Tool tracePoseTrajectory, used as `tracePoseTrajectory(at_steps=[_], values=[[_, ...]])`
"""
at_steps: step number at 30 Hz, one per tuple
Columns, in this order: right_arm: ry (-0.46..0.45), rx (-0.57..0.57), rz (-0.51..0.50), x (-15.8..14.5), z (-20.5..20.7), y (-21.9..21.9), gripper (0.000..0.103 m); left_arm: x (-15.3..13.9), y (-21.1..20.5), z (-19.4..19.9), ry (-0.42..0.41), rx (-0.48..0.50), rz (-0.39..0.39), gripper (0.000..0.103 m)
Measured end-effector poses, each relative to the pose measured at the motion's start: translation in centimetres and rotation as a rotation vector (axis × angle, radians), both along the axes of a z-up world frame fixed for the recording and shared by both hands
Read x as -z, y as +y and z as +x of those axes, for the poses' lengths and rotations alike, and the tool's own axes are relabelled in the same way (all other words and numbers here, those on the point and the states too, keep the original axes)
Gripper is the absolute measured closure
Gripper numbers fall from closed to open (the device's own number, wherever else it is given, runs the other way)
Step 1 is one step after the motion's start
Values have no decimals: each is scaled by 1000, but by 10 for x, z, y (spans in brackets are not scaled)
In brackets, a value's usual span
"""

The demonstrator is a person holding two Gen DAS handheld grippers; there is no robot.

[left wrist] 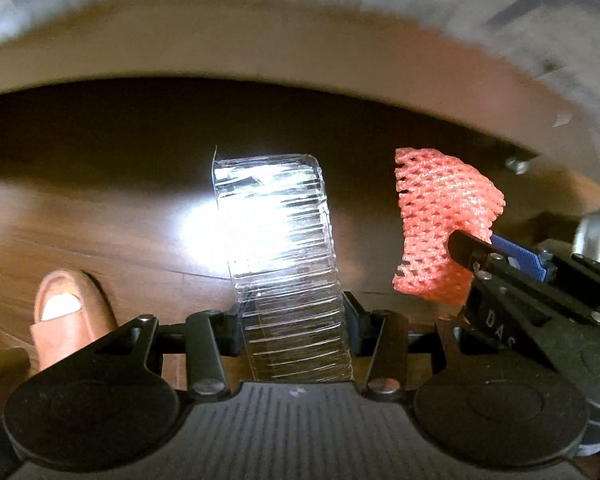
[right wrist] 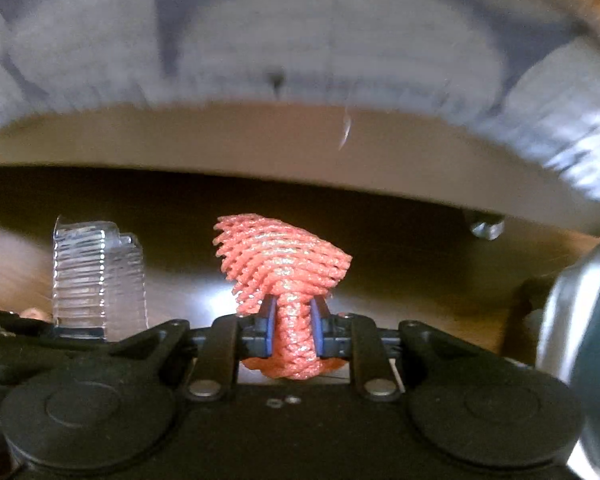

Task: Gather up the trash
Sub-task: 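Lift the clear tray and orange mesh and carry them over the teal bin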

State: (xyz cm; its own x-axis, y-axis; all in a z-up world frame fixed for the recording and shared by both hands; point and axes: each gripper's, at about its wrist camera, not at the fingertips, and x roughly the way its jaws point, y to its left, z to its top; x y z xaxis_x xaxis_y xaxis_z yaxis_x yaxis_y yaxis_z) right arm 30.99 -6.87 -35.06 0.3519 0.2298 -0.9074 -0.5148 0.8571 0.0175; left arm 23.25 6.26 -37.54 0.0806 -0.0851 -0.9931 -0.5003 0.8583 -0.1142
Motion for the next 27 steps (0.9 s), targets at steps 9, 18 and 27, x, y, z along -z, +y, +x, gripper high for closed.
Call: tracePoseTrajectory(at_steps=[9, 18, 27], values=[[-121, -7, 84, -104, -43, -23, 86, -110, -4, -32, -129, -4, 66, 58], [-219, 11, 202, -205, -88, -63, 85, -216, -14, -55, -255, 21, 127, 58], [-308, 45, 310, -271, -113, -107, 85, -298, -48, -67, -418, 97, 164, 58]])
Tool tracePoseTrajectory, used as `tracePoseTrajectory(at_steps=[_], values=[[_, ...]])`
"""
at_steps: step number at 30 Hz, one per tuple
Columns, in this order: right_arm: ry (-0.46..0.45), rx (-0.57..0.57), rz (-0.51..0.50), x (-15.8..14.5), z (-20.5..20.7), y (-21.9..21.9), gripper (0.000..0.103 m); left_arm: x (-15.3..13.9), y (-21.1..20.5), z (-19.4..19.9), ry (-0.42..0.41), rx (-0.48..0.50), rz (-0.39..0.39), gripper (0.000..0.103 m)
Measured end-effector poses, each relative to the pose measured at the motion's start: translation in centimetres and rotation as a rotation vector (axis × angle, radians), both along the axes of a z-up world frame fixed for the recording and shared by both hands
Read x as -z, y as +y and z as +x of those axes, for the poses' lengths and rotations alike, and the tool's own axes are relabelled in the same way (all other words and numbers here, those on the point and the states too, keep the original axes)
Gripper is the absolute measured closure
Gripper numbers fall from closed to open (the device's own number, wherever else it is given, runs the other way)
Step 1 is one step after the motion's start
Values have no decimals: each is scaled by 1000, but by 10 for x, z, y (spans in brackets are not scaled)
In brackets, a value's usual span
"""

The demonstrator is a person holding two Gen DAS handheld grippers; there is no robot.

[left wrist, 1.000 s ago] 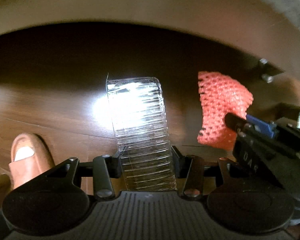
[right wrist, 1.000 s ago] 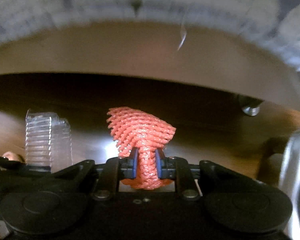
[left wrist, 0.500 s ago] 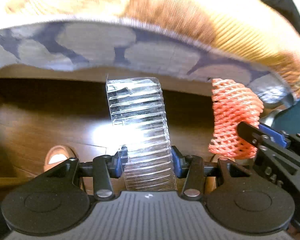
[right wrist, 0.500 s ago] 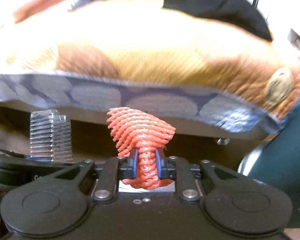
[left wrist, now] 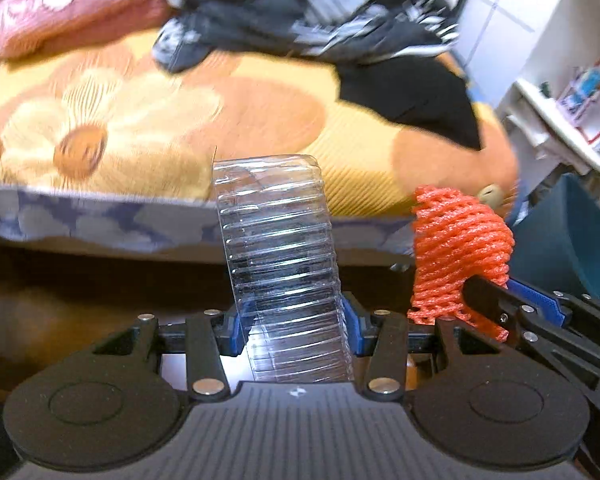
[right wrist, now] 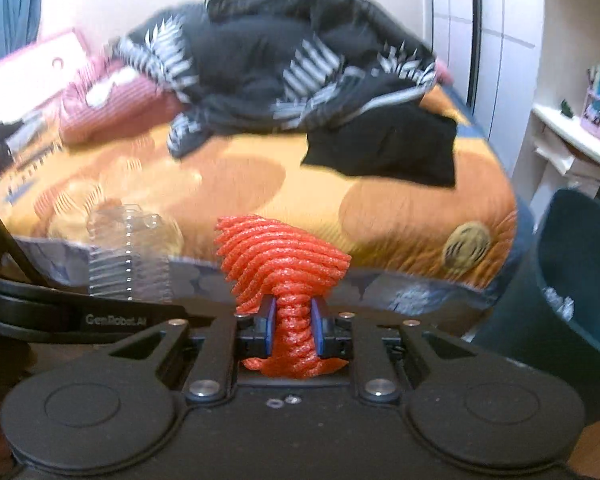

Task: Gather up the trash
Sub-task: 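Lift the clear tray and orange mesh and carry them over the teal bin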

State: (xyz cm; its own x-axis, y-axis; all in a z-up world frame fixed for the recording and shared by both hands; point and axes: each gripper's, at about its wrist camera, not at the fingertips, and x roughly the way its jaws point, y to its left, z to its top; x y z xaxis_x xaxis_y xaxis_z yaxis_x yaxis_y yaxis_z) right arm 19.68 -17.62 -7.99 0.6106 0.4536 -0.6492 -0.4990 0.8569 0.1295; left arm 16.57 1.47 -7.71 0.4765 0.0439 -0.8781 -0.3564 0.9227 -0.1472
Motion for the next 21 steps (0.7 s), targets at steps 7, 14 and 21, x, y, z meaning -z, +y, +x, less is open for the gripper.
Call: tracePoseTrajectory(at_steps=[7, 14, 21], values=[[-73, 28, 66, -53, -11, -39, 85, -52, -35, 10, -90, 99, 26, 57], [-127, 94, 105, -94, -6, -87, 84, -97, -81, 29, -185, 206, 67, 57], [-167, 186, 120, -115, 3, -146, 84, -127, -129, 62, -252, 318, 85, 57]])
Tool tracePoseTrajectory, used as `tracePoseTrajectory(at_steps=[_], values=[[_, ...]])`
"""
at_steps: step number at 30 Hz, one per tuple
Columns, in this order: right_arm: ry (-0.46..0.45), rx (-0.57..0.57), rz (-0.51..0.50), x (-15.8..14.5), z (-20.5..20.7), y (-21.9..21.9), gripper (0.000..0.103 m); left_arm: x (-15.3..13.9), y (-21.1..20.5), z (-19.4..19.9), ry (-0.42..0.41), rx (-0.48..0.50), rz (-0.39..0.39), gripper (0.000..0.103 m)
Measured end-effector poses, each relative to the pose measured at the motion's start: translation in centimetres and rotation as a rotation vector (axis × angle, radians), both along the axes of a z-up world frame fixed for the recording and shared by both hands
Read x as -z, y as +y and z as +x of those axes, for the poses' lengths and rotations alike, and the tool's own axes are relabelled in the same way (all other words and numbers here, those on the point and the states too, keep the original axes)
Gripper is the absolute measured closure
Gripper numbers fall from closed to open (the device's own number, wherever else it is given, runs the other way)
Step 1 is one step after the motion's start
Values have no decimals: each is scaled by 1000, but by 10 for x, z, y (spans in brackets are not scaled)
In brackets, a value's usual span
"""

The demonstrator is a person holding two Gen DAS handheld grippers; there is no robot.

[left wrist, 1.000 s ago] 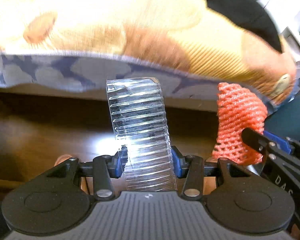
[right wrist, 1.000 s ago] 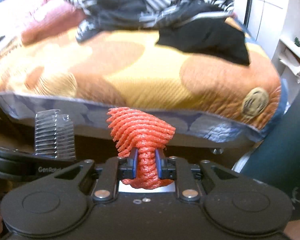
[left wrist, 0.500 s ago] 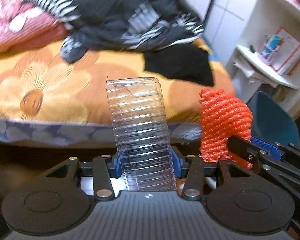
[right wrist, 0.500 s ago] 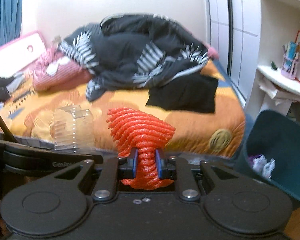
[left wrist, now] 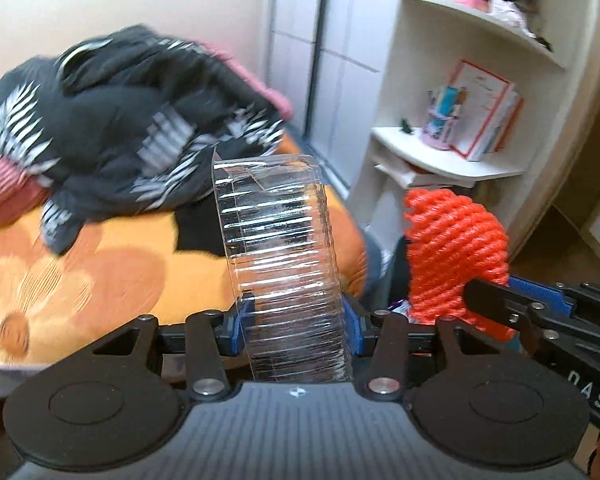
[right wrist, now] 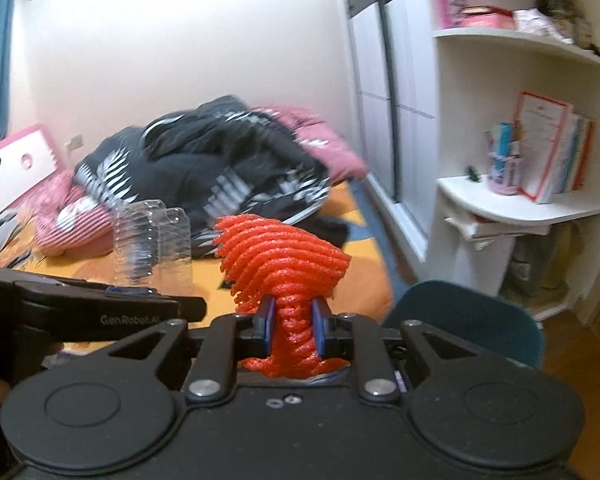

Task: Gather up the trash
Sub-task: 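Lift the clear tray and orange mesh and carry them over the teal bin, then lower both items into the teal bin and open both tools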

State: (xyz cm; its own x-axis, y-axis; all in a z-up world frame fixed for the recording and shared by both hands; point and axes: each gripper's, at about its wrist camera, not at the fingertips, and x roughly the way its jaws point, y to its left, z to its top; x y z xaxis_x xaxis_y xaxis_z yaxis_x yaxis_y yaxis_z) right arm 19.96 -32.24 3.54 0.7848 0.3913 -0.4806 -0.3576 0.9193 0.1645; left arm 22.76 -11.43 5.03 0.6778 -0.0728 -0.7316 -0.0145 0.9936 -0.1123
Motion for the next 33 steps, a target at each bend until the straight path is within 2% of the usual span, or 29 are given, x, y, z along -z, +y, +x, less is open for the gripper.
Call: tracePoseTrajectory(at_steps=[9, 16, 23, 31, 33], values=[[14, 158, -11, 2, 18, -76, 83, -10, -71, 43, -10, 158, 14, 57], [62, 232, -9, 18, 31, -112, 83, 4, -116, 78, 35, 243, 6, 57], [166, 263, -12, 50, 49, -131, 83, 36, -154, 112, 122, 315, -2, 57], [332, 303, 44, 96, 76, -138, 82, 93, -172, 146, 265, 318, -18, 57], [354, 315, 46, 106, 82, -136, 82, 105, -178, 149, 284, 333, -2, 57]])
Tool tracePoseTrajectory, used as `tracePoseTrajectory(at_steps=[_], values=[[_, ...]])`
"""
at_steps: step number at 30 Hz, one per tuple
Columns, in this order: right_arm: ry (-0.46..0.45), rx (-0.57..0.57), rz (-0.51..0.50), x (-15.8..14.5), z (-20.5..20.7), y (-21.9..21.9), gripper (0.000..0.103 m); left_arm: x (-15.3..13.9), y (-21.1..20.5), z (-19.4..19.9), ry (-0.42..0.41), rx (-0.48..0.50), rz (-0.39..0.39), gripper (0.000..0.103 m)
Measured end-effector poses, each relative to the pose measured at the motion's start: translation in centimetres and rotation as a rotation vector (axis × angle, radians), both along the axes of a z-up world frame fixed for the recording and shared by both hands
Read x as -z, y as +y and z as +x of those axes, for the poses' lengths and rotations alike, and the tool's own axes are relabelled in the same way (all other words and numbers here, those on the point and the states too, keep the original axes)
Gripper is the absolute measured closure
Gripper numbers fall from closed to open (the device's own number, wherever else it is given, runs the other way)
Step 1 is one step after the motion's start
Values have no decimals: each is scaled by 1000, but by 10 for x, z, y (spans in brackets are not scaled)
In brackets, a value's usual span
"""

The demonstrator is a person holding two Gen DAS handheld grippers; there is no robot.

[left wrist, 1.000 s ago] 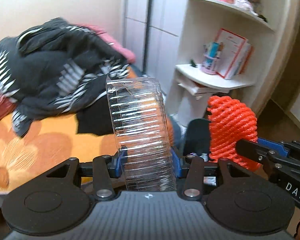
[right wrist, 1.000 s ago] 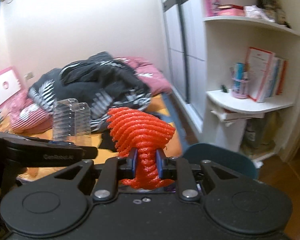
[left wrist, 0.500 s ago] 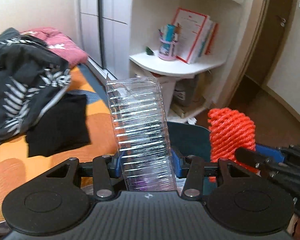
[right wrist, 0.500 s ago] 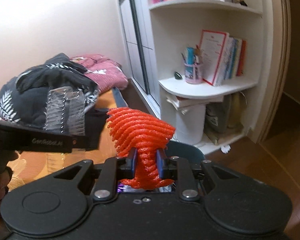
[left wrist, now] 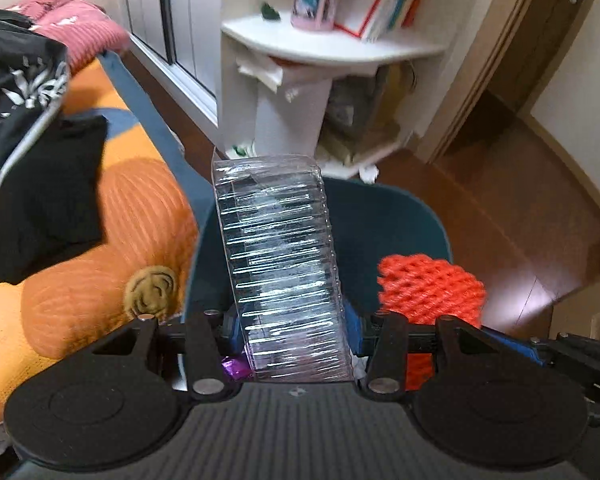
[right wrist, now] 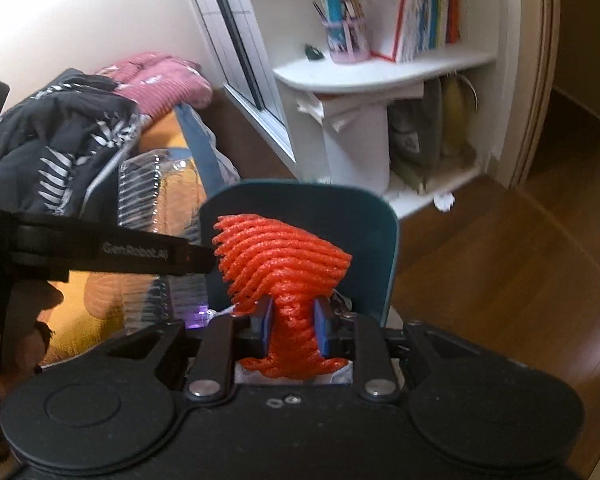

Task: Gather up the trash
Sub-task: 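Lower both items into the teal bin and open both tools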

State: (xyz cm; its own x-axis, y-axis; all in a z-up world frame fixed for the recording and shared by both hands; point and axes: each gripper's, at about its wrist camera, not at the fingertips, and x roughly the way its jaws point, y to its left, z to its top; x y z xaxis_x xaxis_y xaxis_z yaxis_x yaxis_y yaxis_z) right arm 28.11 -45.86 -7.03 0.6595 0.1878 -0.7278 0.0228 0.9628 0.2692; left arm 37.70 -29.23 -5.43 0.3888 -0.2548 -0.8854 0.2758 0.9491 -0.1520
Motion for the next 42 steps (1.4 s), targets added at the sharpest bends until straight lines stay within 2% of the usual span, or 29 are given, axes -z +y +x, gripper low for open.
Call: tracePoseTrajectory(at_steps=[10, 17, 20, 21, 25, 28, 32, 37, 42], values=[[128, 40, 13, 39, 24, -2, 78, 43, -20, 12, 35, 67, 85, 58], [176, 33, 37, 49, 24, -2, 73, 60, -23, 12, 71, 89, 87, 57], [189, 38, 47, 51, 22, -3, 66, 62, -21, 10, 83, 86, 77, 50], [189, 40, 50, 50, 22, -4, 65, 62, -20, 8, 81, 84, 74, 47], [177, 51, 64, 47, 17, -6, 63, 57, -15, 3, 79, 80, 61, 45], [160, 54, 71, 42, 13, -7, 56, 50, -10, -3, 69, 76, 49, 42], [127, 52, 64, 33, 6, -6, 52, 36, 2, -11, 40, 46, 35, 33], [91, 71, 76, 21, -3, -8, 52, 17, 17, -19, 10, 12, 39, 32], [42, 43, 72, 2, -16, -5, 52, -8, 31, -35, -44, -6, 12, 32]])
